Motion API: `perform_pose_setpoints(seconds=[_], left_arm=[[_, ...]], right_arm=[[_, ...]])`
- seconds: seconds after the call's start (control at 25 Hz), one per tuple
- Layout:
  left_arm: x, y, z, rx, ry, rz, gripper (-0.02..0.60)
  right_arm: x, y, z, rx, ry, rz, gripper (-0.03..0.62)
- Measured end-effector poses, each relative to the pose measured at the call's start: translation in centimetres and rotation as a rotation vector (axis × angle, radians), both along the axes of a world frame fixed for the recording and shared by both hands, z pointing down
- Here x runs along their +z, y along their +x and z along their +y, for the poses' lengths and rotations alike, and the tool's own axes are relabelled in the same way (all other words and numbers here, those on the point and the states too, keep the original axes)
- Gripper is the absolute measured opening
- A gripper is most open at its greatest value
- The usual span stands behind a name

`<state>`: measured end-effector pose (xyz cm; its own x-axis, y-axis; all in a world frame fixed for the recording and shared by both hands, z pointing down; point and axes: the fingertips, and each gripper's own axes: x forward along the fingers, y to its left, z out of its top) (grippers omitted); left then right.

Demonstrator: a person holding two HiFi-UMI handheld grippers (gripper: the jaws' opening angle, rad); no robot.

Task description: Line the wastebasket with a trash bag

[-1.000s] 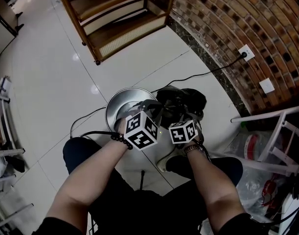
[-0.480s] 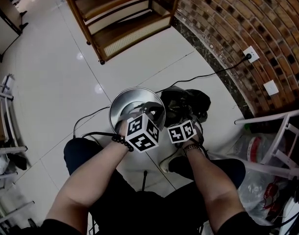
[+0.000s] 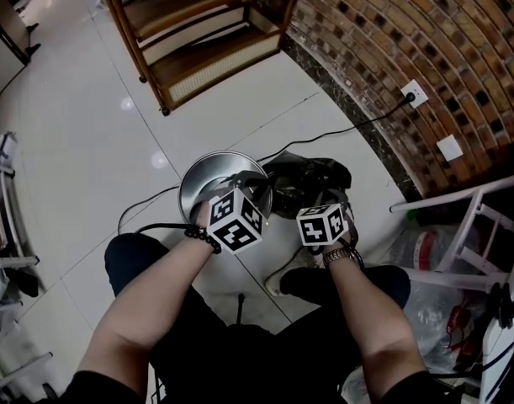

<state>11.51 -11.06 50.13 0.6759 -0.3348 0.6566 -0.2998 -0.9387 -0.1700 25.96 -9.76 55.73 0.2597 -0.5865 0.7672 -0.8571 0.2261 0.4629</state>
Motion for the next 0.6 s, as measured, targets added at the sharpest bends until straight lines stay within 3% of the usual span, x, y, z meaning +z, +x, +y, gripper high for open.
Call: perform_pose_setpoints(seconds=[0.32,0.6], left_arm=[[-0.4,-1.8,0.1,-0.05,-0.014,0.012,0.002],[-2.8,-2.8,-0.1,-0.123,-0.067,0.103,0.002]], right_arm=[[-6.4,2.3,0.9,0.012,0.095,0.026,0.003],[-12.3,3.5,1.1,0.028,0.2,0.038,0.003]])
